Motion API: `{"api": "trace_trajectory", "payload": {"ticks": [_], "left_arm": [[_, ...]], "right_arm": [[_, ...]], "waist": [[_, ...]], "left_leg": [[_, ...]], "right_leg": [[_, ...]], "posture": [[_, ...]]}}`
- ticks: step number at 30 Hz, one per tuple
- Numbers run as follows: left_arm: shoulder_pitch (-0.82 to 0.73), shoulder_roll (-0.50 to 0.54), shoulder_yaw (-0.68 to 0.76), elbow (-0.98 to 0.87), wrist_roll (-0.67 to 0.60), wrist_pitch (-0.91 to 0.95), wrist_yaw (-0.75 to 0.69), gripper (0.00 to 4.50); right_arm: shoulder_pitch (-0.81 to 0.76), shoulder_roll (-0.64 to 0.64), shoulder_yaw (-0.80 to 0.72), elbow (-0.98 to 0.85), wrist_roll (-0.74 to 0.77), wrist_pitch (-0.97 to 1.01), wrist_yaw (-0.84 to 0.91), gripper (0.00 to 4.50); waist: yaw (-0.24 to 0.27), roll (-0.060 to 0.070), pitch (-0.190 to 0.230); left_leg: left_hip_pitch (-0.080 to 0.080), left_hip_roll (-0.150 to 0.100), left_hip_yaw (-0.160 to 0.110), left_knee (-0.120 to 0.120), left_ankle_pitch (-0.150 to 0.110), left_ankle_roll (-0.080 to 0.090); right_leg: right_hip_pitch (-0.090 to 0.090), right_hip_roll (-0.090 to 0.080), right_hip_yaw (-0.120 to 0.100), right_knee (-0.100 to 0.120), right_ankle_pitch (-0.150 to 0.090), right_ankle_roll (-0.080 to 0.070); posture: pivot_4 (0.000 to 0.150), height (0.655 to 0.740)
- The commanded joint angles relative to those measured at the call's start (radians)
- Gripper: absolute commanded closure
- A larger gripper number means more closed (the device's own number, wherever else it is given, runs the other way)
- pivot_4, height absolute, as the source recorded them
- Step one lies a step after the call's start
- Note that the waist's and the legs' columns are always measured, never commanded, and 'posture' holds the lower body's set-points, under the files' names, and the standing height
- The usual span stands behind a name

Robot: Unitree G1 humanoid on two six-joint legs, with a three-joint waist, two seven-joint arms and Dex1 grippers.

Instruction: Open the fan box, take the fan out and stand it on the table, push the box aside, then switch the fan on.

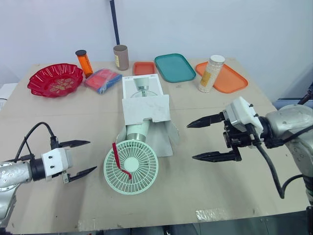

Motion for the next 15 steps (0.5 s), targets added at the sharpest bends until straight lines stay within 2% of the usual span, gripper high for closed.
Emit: {"api": "trace_trajectory", "payload": {"ticks": [1,9,15], "left_arm": [[-0.041,0.017,-0.043,0.063,0.037,-0.177,-0.039,0.0],[-0.203,0.004,-0.159,0.254,0.112,-0.54,-0.013,0.0],[-0.269,0.006,-0.194,0.328,0.122,-0.658,0.053,0.0]], "right_arm": [[-0.021,-0.017,-0.026,-0.021,0.067,0.077,-0.022,0.06],[-0.055,0.002,-0.031,-0.036,0.127,0.16,-0.092,0.06],[-0.047,0.019,-0.023,-0.049,0.149,0.165,-0.121,0.06]], "waist": [[-0.001,0.0,0.0],[0.003,0.0,0.0],[0.002,0.0,0.0]], "left_leg": [[0.0,0.0,0.0,0.0,0.0,0.0],[0.0,0.0,0.001,0.001,0.0,0.0],[0.0,0.0,0.001,0.002,0.0,0.001]], "right_leg": [[0.0,0.0,0.0,0.0,0.0,0.0],[0.0,0.0,0.0,0.001,0.002,0.001],[-0.001,0.0,0.0,0.002,0.003,0.001]], "posture": [[0.15,0.74],[0.15,0.74],[0.15,0.74]]}}
